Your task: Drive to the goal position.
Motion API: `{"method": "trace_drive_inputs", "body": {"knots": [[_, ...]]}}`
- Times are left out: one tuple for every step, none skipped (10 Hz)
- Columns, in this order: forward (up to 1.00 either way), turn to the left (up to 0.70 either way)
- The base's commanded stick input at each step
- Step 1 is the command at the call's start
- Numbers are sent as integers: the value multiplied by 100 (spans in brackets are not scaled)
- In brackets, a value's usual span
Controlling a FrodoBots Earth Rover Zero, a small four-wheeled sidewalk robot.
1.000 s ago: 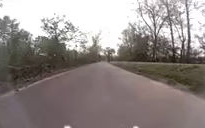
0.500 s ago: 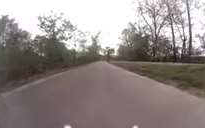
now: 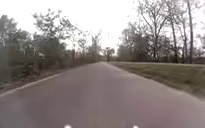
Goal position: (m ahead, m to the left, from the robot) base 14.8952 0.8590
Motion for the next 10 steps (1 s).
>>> {"method": "trace_drive_inputs", "body": {"knots": [[100,0],[100,0],[100,0],[100,0],[100,0],[100,0],[100,0],[100,0],[100,0],[100,0]]}}
